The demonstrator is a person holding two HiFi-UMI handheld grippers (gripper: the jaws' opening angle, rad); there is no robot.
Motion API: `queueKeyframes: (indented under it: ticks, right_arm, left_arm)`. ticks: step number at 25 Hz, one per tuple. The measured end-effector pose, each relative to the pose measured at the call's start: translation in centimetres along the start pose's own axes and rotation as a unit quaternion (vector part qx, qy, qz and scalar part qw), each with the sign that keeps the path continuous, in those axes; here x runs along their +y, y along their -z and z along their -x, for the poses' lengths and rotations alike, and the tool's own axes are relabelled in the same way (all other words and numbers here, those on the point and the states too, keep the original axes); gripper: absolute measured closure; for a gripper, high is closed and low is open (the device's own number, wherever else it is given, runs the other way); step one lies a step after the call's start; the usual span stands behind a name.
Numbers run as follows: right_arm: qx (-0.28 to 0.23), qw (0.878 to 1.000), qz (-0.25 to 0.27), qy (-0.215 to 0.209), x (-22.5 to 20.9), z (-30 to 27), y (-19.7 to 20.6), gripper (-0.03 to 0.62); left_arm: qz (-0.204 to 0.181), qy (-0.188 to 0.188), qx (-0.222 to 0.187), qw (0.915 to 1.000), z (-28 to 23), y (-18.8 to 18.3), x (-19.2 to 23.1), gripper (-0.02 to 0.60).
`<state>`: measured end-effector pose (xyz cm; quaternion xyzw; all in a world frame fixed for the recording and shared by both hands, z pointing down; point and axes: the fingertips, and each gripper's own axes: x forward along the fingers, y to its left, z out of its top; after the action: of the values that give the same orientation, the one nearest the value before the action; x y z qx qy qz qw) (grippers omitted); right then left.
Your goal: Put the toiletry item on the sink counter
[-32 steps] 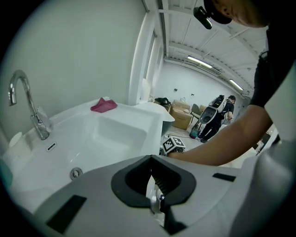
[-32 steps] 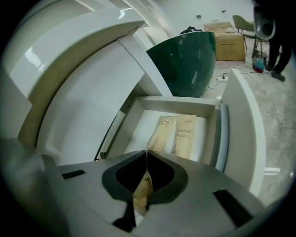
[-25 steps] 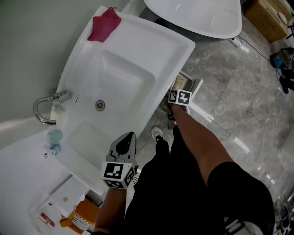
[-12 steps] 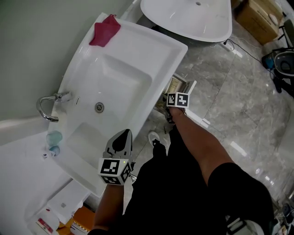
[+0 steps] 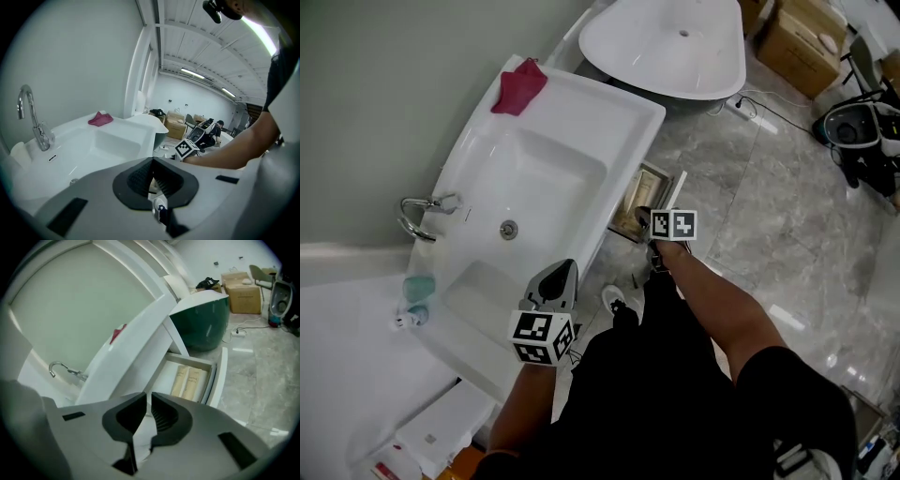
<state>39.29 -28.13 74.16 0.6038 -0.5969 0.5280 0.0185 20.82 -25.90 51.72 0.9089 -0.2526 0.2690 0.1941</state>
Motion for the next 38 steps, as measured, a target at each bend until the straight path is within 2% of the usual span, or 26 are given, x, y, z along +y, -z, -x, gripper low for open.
queueKeyframes:
  ticks: [8, 14, 18, 21, 25, 29, 38]
  right_arm:
    - [-0.057, 0.995, 0.061, -0.055, 8.4, 10.6, -0.7, 0.591]
    - [-0.093, 0.979, 0.135, -0.118, 17.0, 17.9, 0.5, 0.591]
    - [-0.098, 0.974, 0.136, -0.153, 20.2, 20.4, 1.5, 0.591]
    - [-0.103, 0.968, 0.17, -0.154, 21.4, 21.7, 1.9, 0.591]
    - [-0.113, 0.952, 0.239, -0.152, 22.7, 23.3, 1.7, 0.589]
    - [-0.11, 0.939, 0.283, -0.163, 23.0, 25.1, 2.6, 0.589]
    - [-0.085, 0.916, 0.344, -0.19, 19.5, 30.7, 6.3, 0.589]
  left_arm:
    - [-0.01, 0.025, -0.041, 0.9988, 3.1, -1.4, -1.0, 0.578]
    - [-0.018, 0.035, -0.065, 0.9971, 6.1, -1.5, -1.4, 0.578]
    - [-0.021, 0.029, -0.076, 0.9964, 7.6, -1.4, -1.0, 0.578]
    - [-0.017, 0.022, -0.085, 0.996, 8.8, -1.7, -1.3, 0.578]
    - [-0.018, 0.021, -0.101, 0.9945, 10.1, -2.3, -3.0, 0.578]
    - [-0.009, 0.003, -0.106, 0.9944, 11.0, -1.6, -4.8, 0.578]
    - [0.027, -0.04, -0.105, 0.9933, 11.1, 0.9, -11.5, 0.578]
